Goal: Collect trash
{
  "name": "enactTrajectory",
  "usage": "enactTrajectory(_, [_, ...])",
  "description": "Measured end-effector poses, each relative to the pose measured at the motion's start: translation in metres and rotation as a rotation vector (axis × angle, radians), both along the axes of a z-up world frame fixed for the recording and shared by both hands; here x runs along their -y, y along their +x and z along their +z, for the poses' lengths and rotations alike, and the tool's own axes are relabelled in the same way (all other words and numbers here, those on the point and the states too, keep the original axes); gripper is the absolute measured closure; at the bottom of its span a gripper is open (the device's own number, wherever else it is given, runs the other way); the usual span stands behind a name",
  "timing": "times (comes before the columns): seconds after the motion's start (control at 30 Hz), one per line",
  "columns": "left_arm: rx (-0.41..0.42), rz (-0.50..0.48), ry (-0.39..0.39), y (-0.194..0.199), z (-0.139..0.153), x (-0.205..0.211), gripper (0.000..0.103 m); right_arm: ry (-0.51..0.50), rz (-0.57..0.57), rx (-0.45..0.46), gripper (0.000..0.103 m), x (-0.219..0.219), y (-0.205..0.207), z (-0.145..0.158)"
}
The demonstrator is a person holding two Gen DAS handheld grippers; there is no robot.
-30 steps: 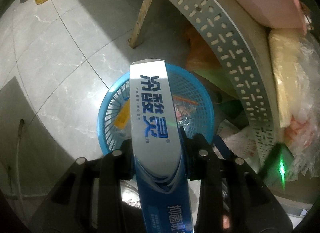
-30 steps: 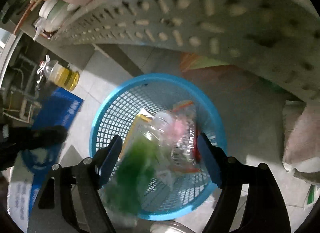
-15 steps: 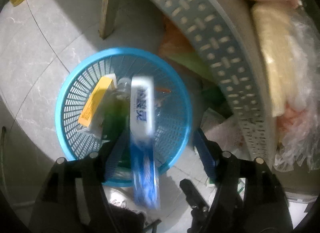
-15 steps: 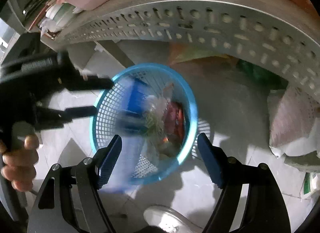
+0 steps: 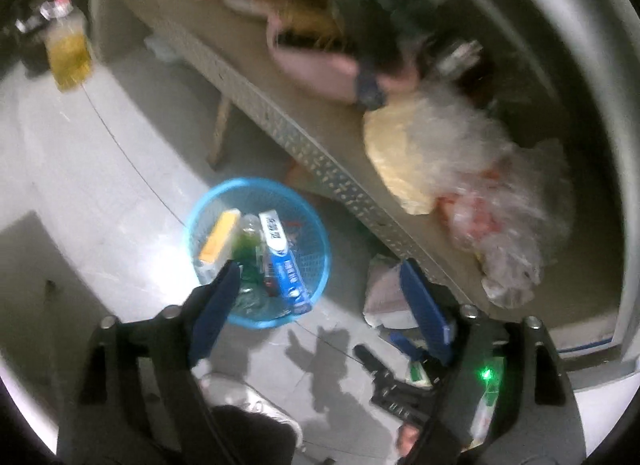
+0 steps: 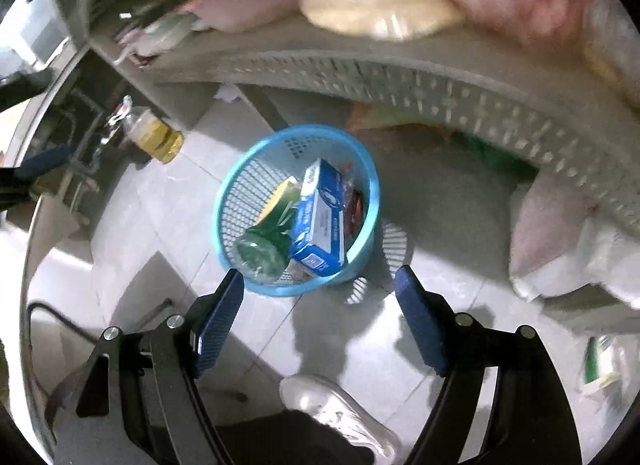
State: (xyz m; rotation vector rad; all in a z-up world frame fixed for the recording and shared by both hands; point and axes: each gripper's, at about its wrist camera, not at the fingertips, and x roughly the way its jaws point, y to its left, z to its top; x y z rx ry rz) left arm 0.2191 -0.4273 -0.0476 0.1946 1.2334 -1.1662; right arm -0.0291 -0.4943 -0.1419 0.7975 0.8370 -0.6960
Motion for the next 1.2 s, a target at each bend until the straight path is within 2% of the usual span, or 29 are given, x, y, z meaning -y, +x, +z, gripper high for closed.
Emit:
enactTrajectory(0.07, [0.056, 0.016, -0.058, -0.019, 0.03, -0.038, 0.018, -0.07, 0.043, 0.006, 0.026, -0.016, -0.007, 0.028])
enactTrajectory(0.1, [0.09, 0.031, -0.079, -0.026, 0.044, -0.056, 0.016, -0.102, 0.06, 0.013, 0.022, -0.024, -0.01, 0.043])
enactTrajectory(0.2, [0.2, 0.113, -0.118, -0.053, 0.066, -0.11, 0.01, -0.207, 0.11, 0.026, 0.016, -0.049, -0.018, 0.083])
enactTrajectory(0.33, [0.296, 0.273, -0.112, -0.084, 0.078, -0.175, 0.008, -0.355, 0.197, 0.04, 0.008, -0.089, -0.025, 0.13])
enactTrajectory(0.47, [0.387, 0.417, -0.067, -0.108, 0.072, -0.223, 0.008, -0.461, 0.264, 0.046, 0.006, -0.128, -0.029, 0.16])
enactTrajectory(0.6, [0.427, 0.502, 0.003, -0.126, 0.065, -0.25, 0.008, -0.51, 0.322, 0.049, 0.006, -0.158, -0.033, 0.175])
enactTrajectory(0.7, [0.518, 0.554, 0.025, -0.147, 0.071, -0.272, 0.008, -0.557, 0.331, 0.052, 0.006, -0.178, -0.041, 0.186])
enactTrajectory(0.8, [0.585, 0.563, 0.017, -0.164, 0.077, -0.287, 0.008, -0.583, 0.336, 0.06, 0.006, -0.193, -0.051, 0.195])
enactTrajectory(0.87, [0.573, 0.575, 0.001, -0.17, 0.081, -0.299, 0.008, -0.586, 0.336, 0.067, 0.006, -0.2, -0.056, 0.199])
enactTrajectory(1.0, [0.542, 0.651, 0.02, -0.176, 0.082, -0.309, 0.008, -0.567, 0.347, 0.032, 0.006, -0.208, -0.057, 0.201])
enactTrajectory(1.2, [0.558, 0.679, 0.109, -0.178, 0.075, -0.306, 0.008, -0.55, 0.329, -0.009, 0.006, -0.205, -0.059, 0.195])
